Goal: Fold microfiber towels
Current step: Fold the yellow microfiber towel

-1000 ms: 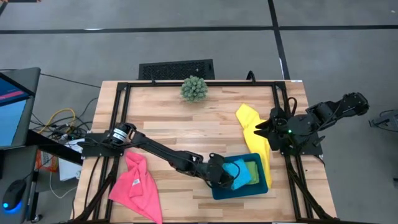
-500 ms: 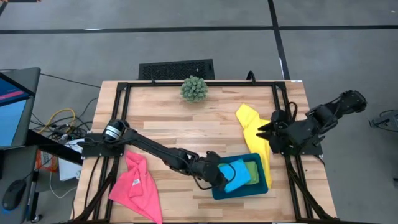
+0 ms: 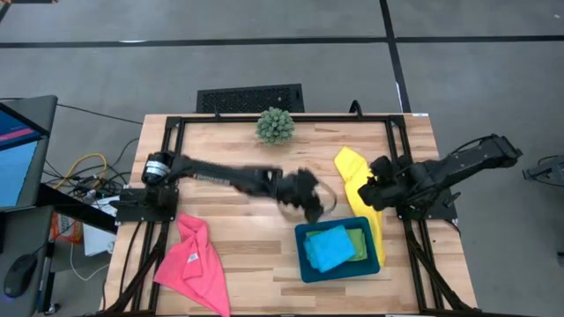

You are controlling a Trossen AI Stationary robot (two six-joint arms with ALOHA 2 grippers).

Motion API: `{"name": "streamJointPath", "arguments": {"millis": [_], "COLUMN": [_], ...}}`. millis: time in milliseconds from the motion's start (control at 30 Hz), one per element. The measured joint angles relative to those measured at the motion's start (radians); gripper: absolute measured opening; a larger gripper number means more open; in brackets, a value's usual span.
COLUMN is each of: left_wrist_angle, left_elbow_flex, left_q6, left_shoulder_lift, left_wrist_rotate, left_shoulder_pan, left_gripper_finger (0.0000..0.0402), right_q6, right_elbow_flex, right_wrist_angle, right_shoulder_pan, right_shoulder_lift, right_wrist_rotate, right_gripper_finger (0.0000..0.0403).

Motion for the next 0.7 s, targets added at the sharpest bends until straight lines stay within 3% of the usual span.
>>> {"name": "streamJointPath", "arguments": {"millis": [233,467,700], "left_wrist_angle": [0.015,0.195,0.187], "left_elbow_flex": [-0.001,0.013,0.045], "left_q6": [0.237,0.329,0.414], "left_shoulder_lift": [0.048,0.099,0.137], "left_wrist_rotate": [0.066,0.298,0.305], "left_shoulder_pan": [0.228,0.445,0.452], "left_gripper_finger": [0.0173,0.0173,0.0173], "right_q6": [0.027,0.056,0.044], "right_elbow_flex": [-0.01,-0.009,-0.009], "right_wrist_angle": [-0.002,0.007,0.012], "right_shoulder_pan": [0.009,0.033,0.033], "right_shoulder_lift": [0.007,-0.051,-0.09], "right_wrist_rotate": [-0.025,-0.016,0.029], "right_gripper_finger": [0.0166,0.0166,0.0166]}}
